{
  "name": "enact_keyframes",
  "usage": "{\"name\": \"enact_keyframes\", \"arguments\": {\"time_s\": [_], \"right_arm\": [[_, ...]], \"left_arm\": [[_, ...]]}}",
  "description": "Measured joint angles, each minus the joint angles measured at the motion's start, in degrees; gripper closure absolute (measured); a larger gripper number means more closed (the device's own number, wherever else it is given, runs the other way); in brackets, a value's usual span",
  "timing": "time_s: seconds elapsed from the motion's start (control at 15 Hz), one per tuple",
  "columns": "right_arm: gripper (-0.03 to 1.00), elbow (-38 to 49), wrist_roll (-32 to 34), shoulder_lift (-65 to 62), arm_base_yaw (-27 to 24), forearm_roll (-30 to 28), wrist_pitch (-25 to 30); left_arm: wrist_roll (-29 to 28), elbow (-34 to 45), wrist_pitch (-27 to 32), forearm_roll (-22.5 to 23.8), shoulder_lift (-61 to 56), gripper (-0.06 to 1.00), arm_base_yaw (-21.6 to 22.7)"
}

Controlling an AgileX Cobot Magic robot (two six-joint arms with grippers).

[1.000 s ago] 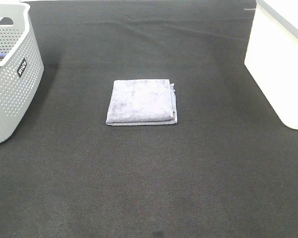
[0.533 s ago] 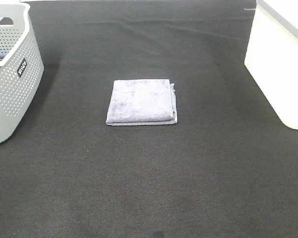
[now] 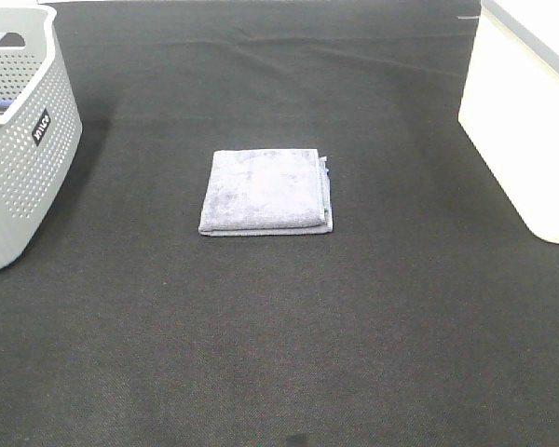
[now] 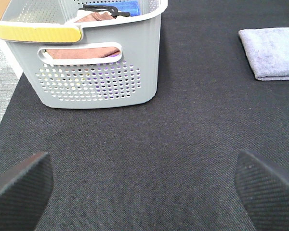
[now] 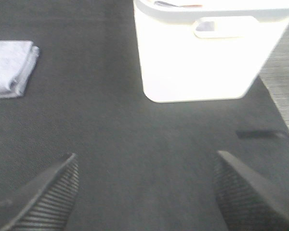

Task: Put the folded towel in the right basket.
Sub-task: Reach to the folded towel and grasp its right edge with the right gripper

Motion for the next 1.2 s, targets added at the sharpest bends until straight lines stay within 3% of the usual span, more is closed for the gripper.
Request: {"name": "enact_keyframes", "arguments": {"time_s": [0.2, 0.47, 0.73, 0.93, 1.2], "right_arm": [[0.24, -7.0, 0.0, 15.6, 0.0, 4.8, -3.8], [0.24, -17.7, -4.0, 32.8, 0.0, 9.9, -3.6], [0.24, -36.0, -7.9, 54.5, 0.0, 13.0, 4.9], [0.24, -54.7, -8.1, 71.1, 0.0, 14.2, 13.3], [0.24, -69.5, -8.1, 85.9, 1.8, 16.6, 15.0]], "left_arm": [[0.0, 0.0, 0.0, 0.0, 0.0, -0.03, 0.0], [0.0, 0.0, 0.0, 0.0, 0.0, -0.03, 0.0], [0.0, 0.0, 0.0, 0.0, 0.0, -0.03, 0.0], [0.0, 0.0, 0.0, 0.0, 0.0, -0.03, 0.0], [0.0, 0.0, 0.0, 0.0, 0.0, -0.03, 0.0]]}}
